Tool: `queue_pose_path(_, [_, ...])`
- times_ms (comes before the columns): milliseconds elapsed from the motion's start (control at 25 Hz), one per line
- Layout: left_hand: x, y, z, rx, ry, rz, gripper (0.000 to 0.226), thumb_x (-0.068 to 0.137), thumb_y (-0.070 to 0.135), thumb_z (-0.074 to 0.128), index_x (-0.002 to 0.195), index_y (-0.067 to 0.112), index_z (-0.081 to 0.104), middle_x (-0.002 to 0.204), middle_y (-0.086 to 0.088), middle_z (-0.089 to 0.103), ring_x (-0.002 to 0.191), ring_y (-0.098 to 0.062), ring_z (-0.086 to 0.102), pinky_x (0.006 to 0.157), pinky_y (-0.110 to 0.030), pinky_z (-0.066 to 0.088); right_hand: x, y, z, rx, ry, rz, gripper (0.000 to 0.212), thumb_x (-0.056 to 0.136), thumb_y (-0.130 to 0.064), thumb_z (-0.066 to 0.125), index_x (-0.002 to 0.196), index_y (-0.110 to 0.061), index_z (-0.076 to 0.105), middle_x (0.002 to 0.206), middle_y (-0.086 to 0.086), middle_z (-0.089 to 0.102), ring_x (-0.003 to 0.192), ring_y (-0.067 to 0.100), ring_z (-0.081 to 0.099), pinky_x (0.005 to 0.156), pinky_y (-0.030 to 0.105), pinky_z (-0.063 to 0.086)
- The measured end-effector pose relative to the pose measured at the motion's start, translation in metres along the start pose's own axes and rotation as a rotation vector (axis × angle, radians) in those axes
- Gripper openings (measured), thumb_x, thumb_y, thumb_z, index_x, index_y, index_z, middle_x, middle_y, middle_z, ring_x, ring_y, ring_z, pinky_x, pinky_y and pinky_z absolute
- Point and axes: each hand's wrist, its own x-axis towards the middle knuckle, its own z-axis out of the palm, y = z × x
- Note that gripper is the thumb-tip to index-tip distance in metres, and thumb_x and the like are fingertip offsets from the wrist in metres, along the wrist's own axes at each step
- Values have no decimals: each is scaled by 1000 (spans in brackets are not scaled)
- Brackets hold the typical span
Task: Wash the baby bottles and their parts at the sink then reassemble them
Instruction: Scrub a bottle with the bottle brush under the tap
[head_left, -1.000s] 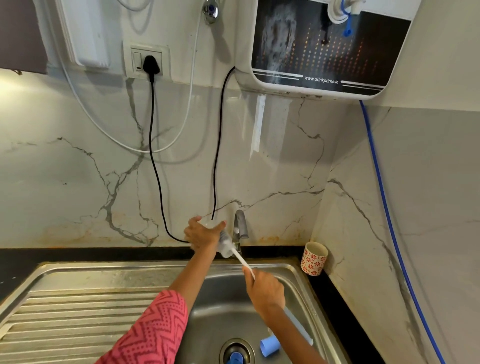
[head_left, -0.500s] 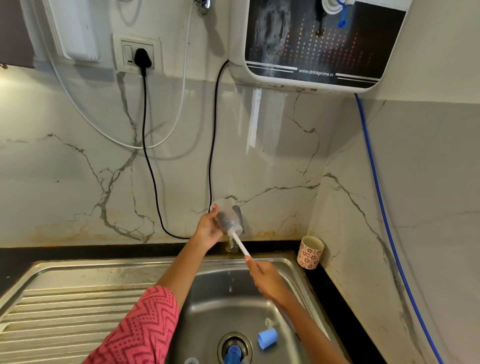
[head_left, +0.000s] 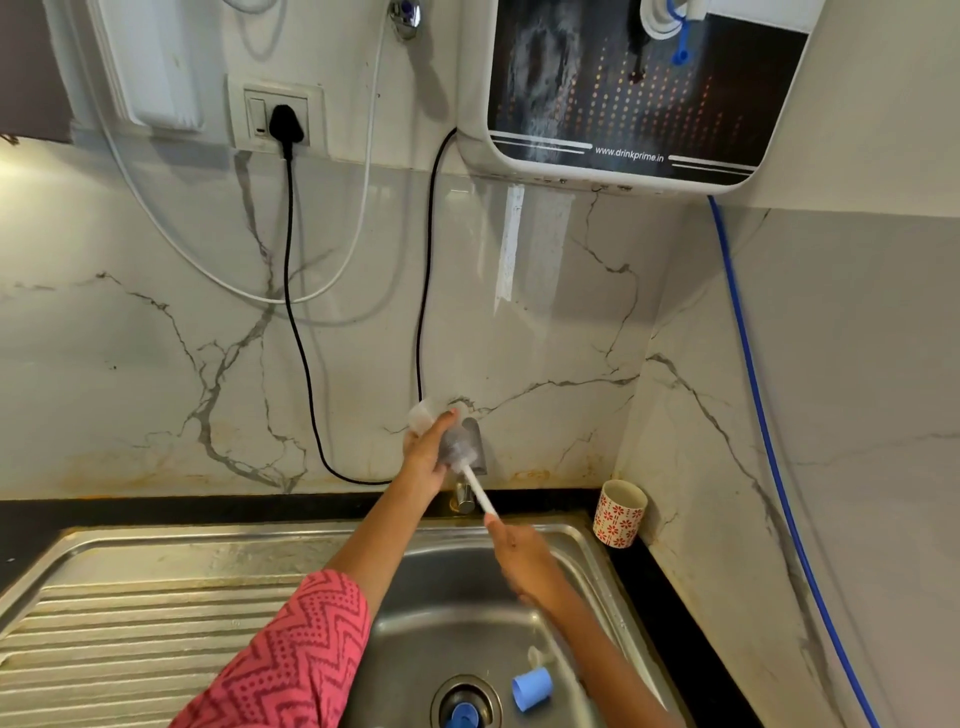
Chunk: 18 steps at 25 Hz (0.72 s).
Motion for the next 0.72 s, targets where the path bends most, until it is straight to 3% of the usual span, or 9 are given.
queue_pose_path(40, [2, 2, -5, -54, 23, 30, 60, 78, 17, 72, 130, 3, 44, 99, -7, 57, 86, -20, 59, 67, -32, 52, -4, -1, 3, 207, -113, 71, 42, 97, -52, 37, 77, -18, 54, 58, -4, 48, 43, 8, 42, 42, 24, 32])
queue_pose_path(120, [4, 3, -13, -99, 54, 56, 62, 80, 20, 71, 132, 7, 40, 109, -9, 55, 98, -23, 57, 78, -34, 50, -7, 2, 4, 297, -192, 69, 40, 96, -51, 39, 72, -21, 47, 52, -7, 39, 38, 5, 31, 37, 19, 26])
queue_pose_path(200, [6, 0, -19, -71, 80, 34, 65, 80, 25, 70, 134, 7, 39, 118, -11, 53, 107, -25, 55, 89, -37, 48, -4, 10, 3, 100, -108, -31, 40, 97, -51, 37, 72, -22, 49, 56, -7, 41, 43, 4, 35, 42, 22, 31])
queue_pose_path(240, [7, -3, -23, -66, 118, 22, 65, 81, 28, 70, 135, 7, 39, 119, -11, 53, 106, -25, 55, 91, -37, 47, -3, 15, 1, -118, -34, -95, 42, 97, -52, 33, 73, -23, 51, 60, -7, 45, 48, 4, 41, 48, 24, 36])
queue_pose_path(360, [13, 4, -35, -83, 245, 48, 66, 81, 34, 69, 135, 8, 40, 115, -12, 53, 96, -24, 57, 84, -35, 48, -5, 22, -9, -748, 207, -173, 49, 101, -49, 22, 100, -19, 61, 82, -2, 59, 78, 11, 62, 63, 21, 43])
queue_pose_path(440, [16, 10, -36, -72, 242, 46, 67, 82, 36, 68, 135, 9, 39, 118, -13, 53, 94, -23, 57, 83, -37, 49, -7, 25, -15, -827, 236, -181, 51, 101, -48, 20, 109, -18, 60, 82, -2, 58, 81, 14, 62, 64, 21, 42])
queue_pose_path(520, [16, 12, -32, -69, 234, 46, 68, 82, 36, 67, 137, 9, 37, 123, -13, 52, 101, -25, 56, 87, -36, 48, -5, 26, -15, -840, 190, -192, 51, 101, -48, 19, 111, -18, 59, 71, -6, 47, 72, 13, 52, 57, 17, 36])
queue_pose_path(600, [16, 10, -31, -80, 246, 38, 69, 82, 36, 68, 138, 9, 37, 128, -14, 51, 108, -27, 56, 90, -35, 48, -6, 27, -12, -846, 208, -223, 55, 100, -50, 16, 110, -19, 59, 74, -6, 46, 70, 10, 48, 50, 15, 29])
queue_pose_path(720, [16, 6, -33, -120, 312, 20, 72, 81, 38, 68, 138, 9, 34, 131, -15, 49, 115, -29, 53, 101, -40, 45, -2, 31, -6, -797, 238, -235, 87, 78, -61, -13, 105, -22, 59, 75, -8, 50, 59, 5, 46, 45, 13, 26])
